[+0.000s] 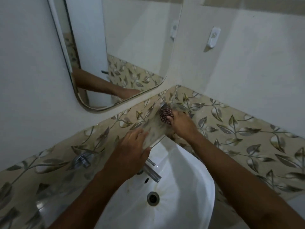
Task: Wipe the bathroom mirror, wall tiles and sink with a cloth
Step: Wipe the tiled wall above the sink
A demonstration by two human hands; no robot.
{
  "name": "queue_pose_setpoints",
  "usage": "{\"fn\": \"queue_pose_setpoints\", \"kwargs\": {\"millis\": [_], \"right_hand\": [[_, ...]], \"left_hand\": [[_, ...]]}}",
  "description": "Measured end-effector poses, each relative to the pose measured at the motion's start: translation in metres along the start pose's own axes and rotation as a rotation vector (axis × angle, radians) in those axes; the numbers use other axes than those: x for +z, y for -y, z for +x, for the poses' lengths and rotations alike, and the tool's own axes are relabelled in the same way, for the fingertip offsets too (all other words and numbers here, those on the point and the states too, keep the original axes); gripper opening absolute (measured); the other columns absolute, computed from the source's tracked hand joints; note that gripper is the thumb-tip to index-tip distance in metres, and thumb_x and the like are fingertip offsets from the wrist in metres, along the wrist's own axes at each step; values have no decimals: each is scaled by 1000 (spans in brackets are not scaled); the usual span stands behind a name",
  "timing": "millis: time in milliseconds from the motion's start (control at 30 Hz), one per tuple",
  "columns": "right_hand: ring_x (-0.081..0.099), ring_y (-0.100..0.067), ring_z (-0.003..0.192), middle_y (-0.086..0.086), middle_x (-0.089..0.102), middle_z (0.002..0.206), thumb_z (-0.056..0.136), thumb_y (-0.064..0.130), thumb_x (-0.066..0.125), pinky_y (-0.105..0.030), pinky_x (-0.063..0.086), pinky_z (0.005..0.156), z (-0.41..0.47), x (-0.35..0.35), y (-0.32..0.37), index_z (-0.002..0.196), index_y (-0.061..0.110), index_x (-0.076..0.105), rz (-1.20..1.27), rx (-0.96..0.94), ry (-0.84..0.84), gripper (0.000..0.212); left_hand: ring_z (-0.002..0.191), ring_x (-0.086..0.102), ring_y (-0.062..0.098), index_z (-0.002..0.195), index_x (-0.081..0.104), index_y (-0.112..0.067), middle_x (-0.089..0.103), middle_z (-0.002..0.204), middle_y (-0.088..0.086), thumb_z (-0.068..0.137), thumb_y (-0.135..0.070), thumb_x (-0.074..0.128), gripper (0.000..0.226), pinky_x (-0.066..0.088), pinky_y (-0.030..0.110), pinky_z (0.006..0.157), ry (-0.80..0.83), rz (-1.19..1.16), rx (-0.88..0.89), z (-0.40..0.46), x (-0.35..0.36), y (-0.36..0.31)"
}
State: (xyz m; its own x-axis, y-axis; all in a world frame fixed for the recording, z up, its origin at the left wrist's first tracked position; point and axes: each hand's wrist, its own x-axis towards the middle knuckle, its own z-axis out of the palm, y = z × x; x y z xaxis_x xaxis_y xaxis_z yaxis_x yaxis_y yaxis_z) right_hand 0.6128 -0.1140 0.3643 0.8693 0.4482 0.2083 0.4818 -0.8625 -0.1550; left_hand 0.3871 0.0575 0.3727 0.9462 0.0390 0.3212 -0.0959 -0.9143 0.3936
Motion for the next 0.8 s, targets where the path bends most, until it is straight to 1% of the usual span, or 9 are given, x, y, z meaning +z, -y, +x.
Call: {"fn": "queue_pose_setpoints", "kwargs": {"millis": [100,200,267,333,433,500,567,667,800], "right_hand": [[54,-36,127,-23,62,130,108,38,29,-57,7,121,25,-4,-14,136,6,43,-204,152,29,45],[50,-40,132,-26,61,130,105,31,31,-62,-1,120,41,-4,-8,137,0,40,-267,254,67,45],[49,-42,132,-31,57,133,102,25,33,-62,3,122,41,2,5,141,-6,34,-302,312,67,50],[38,-47,141,-35,48,143,101,23,33,-62,4,122,32,5,17,146,-11,28,-401,315,60,57],[33,-48,143,-25,56,140,100,20,39,-63,13,118,30,-9,17,138,-2,50,-540,274,74,46],[45,-43,131,-18,63,129,98,14,41,-57,33,110,41,-19,5,128,6,60,-495,281,71,36],[48,-40,123,-21,58,130,98,9,41,-51,44,102,50,-16,-6,133,5,53,-409,278,21,37],[43,-43,128,-28,47,137,100,5,37,-50,44,103,54,-5,-8,143,5,42,-176,266,-39,43],[49,-39,124,-22,56,134,101,16,45,-43,45,101,38,0,-15,135,6,55,-55,104,-122,37]], "left_hand": [[137,43,20,142,50,-16,51,145,5,95,-52,27,64,44,45,111,12,-14,-6,2,1,-1],[137,44,23,141,51,-14,52,143,6,94,-51,28,64,45,46,110,20,-9,6,7,0,-3],[134,48,24,138,53,-11,54,139,8,95,-48,32,60,47,46,108,14,-9,20,10,2,-4],[130,51,25,136,55,-10,56,136,9,96,-44,36,56,50,44,105,10,-4,34,11,4,-4],[127,53,25,136,56,-11,57,134,8,97,-43,38,54,51,44,103,11,13,55,11,9,-1],[127,52,23,137,54,-13,56,134,6,97,-45,36,55,50,43,104,16,21,62,12,12,1],[131,48,21,141,50,-16,52,138,3,96,-47,33,56,45,40,110,10,7,47,14,13,0],[137,40,18,144,44,-20,45,145,0,96,-45,40,54,38,38,115,20,-26,17,18,14,-1],[140,35,17,147,41,-21,41,148,-1,100,-38,51,51,33,34,118,35,-30,19,22,16,-3]]}}
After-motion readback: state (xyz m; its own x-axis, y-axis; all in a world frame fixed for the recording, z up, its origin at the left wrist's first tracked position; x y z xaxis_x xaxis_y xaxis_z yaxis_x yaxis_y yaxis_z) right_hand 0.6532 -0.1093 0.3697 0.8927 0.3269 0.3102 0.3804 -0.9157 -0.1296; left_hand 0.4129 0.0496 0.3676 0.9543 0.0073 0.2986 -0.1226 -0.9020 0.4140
